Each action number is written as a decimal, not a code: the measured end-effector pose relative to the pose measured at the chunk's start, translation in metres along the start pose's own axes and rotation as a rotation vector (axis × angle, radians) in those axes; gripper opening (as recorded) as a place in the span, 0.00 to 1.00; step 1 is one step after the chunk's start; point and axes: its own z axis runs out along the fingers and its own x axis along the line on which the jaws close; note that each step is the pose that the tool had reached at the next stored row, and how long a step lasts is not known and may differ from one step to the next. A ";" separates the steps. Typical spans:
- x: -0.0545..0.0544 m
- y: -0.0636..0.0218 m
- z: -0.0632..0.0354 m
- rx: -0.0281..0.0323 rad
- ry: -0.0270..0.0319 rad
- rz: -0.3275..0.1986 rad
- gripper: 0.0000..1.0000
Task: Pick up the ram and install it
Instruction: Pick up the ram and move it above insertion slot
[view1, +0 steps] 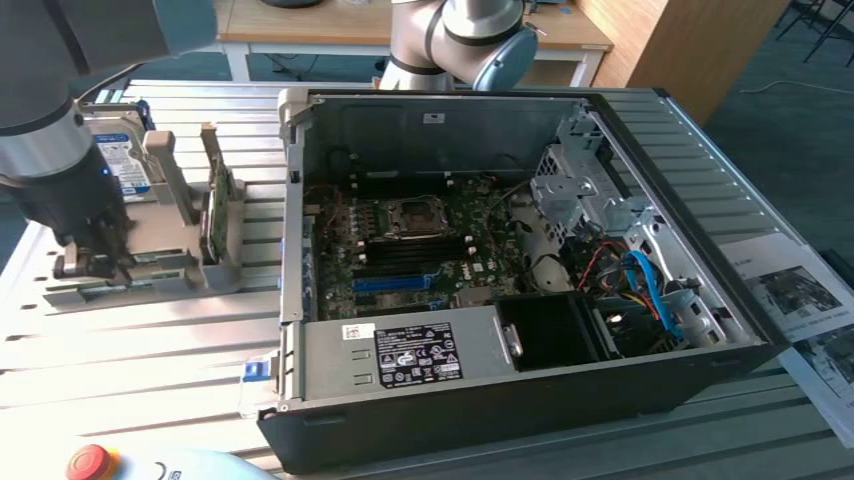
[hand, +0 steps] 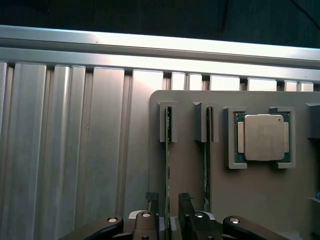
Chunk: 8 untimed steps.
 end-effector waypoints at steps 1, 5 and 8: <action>0.000 -0.0008 0.0000 0.0000 0.0000 0.000 0.30; 0.001 -0.0028 -0.0001 -0.0002 0.0003 -0.010 0.30; 0.001 -0.0029 -0.0001 -0.0003 0.0003 -0.010 0.30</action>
